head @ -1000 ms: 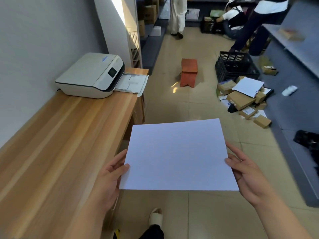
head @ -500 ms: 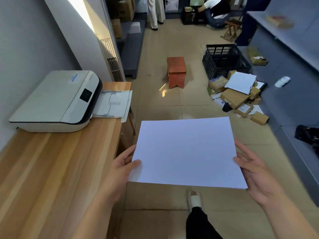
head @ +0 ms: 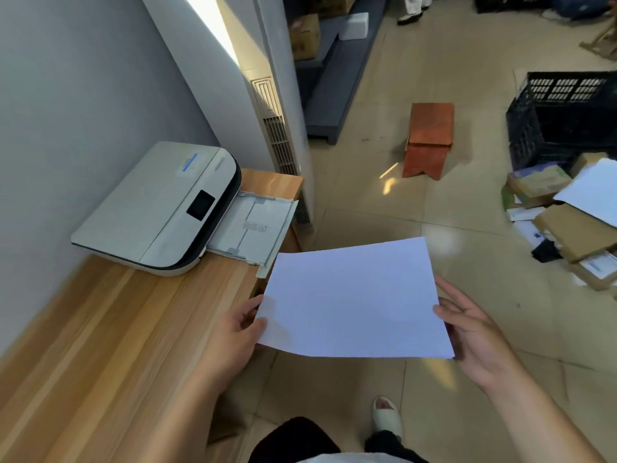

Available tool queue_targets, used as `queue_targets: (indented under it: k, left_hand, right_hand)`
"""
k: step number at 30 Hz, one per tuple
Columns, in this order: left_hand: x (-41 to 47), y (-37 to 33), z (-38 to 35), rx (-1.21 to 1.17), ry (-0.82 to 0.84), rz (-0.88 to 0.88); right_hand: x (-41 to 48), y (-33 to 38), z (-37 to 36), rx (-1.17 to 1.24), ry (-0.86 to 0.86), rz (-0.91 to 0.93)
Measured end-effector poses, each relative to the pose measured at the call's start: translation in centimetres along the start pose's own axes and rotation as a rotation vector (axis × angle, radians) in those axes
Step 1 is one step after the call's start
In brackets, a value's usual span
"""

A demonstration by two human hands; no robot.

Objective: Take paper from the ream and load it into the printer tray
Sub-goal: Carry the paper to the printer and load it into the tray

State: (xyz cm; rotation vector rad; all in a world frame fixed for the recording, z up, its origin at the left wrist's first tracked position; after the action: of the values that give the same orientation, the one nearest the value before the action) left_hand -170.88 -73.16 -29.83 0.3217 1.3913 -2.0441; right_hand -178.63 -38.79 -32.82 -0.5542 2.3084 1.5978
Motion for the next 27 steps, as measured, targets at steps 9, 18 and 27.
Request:
queue_targets:
  k: [9, 18, 27]
  left_hand:
    - [10.3, -0.7, 2.6, -0.112, -0.04, 0.177]
    - [23.6, -2.0, 6.4, -0.177, -0.026, 0.234]
    - [32.7, -1.8, 8.7, -0.037, -0.048, 0.271]
  right_hand:
    - [11.7, -0.3, -4.5, -0.054, 0.014, -0.115]
    - [19.7, -2.2, -11.3, -0.055, -0.201, -0.233]
    - [25.3, -4.8, -15.9, -0.102, -0.311, -0.357]
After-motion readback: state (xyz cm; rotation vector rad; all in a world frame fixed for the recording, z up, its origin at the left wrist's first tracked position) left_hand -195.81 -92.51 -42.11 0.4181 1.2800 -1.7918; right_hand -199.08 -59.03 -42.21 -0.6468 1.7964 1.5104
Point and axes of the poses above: each hand's wrist, its own x-axis towards the middle knuckle, its own z-axis out of the back of the hand, y = z × x, the point moved 3 cm from there along x, towards the middle knuckle, and after that the axes turned 6 degrees about z, right-handed, at the moved point
